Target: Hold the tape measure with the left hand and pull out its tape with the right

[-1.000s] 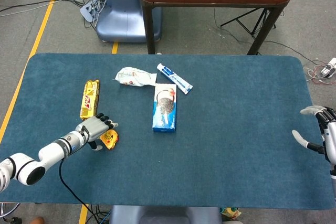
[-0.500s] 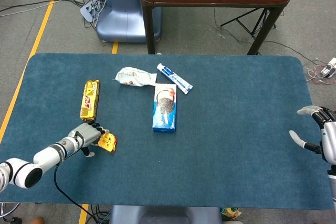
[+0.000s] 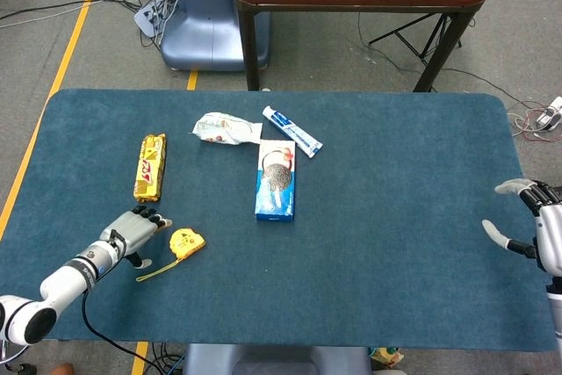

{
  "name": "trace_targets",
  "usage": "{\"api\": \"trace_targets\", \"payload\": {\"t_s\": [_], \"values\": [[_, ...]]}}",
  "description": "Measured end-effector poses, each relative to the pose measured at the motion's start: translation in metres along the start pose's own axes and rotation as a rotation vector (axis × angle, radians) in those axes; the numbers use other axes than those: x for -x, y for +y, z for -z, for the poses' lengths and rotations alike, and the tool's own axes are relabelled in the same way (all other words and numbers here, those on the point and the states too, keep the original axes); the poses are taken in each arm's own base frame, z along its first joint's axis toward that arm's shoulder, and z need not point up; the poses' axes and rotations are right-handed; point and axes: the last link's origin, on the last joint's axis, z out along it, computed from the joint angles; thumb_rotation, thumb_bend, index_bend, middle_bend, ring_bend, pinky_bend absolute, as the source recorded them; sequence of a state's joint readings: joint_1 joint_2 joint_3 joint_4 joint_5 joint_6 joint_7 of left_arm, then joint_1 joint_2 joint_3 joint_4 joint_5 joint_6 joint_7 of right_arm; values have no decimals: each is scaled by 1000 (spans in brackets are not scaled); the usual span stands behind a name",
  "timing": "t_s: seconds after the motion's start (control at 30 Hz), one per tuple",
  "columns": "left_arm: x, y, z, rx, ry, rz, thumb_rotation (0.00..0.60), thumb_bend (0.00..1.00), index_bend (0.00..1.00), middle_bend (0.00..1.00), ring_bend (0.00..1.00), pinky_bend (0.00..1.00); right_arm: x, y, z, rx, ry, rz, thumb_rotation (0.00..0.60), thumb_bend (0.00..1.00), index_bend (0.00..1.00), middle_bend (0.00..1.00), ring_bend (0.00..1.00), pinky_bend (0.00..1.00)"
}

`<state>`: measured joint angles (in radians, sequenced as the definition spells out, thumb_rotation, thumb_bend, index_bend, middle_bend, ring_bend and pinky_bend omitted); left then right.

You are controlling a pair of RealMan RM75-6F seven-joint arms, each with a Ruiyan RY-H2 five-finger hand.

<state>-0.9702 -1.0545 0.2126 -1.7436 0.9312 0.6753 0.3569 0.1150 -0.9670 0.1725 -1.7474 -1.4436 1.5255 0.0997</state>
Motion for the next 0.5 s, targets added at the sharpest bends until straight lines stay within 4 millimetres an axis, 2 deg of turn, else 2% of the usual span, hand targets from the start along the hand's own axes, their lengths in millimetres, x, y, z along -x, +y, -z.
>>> {"api": "trace_targets", "payload": {"t_s": [0.13, 0.27, 0.5], "values": [[7, 13, -1, 0, 57, 66, 600, 251, 28, 136, 0, 0, 0, 3, 2, 7, 1, -4, 600, 274, 388, 358, 293, 376], [11, 33, -11, 26, 83, 133, 600, 251, 0, 106, 0, 0, -1, 6, 4, 14, 0, -4, 600, 274, 388, 358, 293, 376], [8, 53, -31, 40, 131, 176, 600, 251, 0, 99, 0, 0, -5, 11, 9, 32, 7, -1, 600, 275, 388, 358, 293, 375]]}}
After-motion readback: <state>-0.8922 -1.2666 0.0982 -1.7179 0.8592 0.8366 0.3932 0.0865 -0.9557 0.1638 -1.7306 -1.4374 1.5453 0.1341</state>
